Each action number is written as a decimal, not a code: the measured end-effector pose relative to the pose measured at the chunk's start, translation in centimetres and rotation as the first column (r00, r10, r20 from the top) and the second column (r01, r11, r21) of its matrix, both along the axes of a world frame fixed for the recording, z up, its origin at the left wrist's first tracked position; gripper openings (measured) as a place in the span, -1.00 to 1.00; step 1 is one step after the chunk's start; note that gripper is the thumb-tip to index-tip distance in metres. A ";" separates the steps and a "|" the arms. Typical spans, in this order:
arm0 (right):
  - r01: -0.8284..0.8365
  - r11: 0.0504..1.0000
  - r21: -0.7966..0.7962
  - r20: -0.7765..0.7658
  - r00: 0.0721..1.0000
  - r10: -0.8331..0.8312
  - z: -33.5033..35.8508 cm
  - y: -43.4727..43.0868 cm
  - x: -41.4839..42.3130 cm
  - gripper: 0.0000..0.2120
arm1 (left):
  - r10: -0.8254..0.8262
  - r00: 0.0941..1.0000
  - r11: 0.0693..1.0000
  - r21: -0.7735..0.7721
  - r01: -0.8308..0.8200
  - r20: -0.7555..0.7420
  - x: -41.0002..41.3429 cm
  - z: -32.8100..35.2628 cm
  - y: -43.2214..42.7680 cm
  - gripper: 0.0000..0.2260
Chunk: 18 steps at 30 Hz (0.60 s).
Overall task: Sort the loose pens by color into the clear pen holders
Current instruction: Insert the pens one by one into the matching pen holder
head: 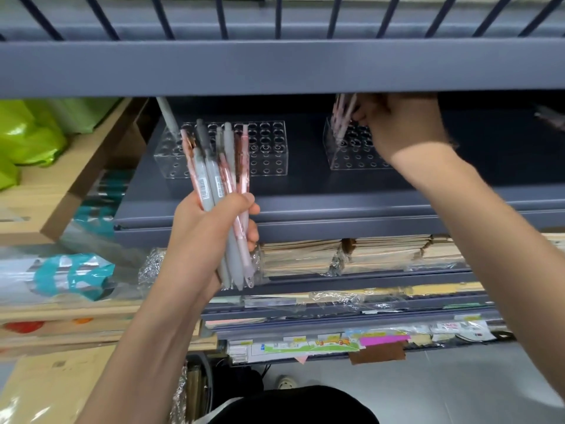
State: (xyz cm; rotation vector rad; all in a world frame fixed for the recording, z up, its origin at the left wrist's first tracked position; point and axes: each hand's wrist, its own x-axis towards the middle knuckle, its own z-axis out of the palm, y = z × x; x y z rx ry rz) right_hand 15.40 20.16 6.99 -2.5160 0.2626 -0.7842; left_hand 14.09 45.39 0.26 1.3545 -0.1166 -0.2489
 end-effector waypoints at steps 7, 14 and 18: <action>0.084 0.984 -0.158 0.038 0.996 -0.079 -0.6 0.5 0.8 -0.62 | -0.050 0.998 0.999 0.000 0.050 0.028 0.0 0.0 1.4 -0.87; 0.086 0.996 0.001 0.078 0.993 -0.086 -0.9 0.8 0.6 -0.68 | -0.068 0.997 0.997 -0.044 0.069 0.030 0.5 0.4 2.2 -0.93; 0.126 0.978 0.168 0.243 0.956 -0.165 -1.0 2.7 -1.1 -0.73 | -0.080 0.997 0.996 -0.048 0.081 0.022 0.9 0.7 2.5 -0.90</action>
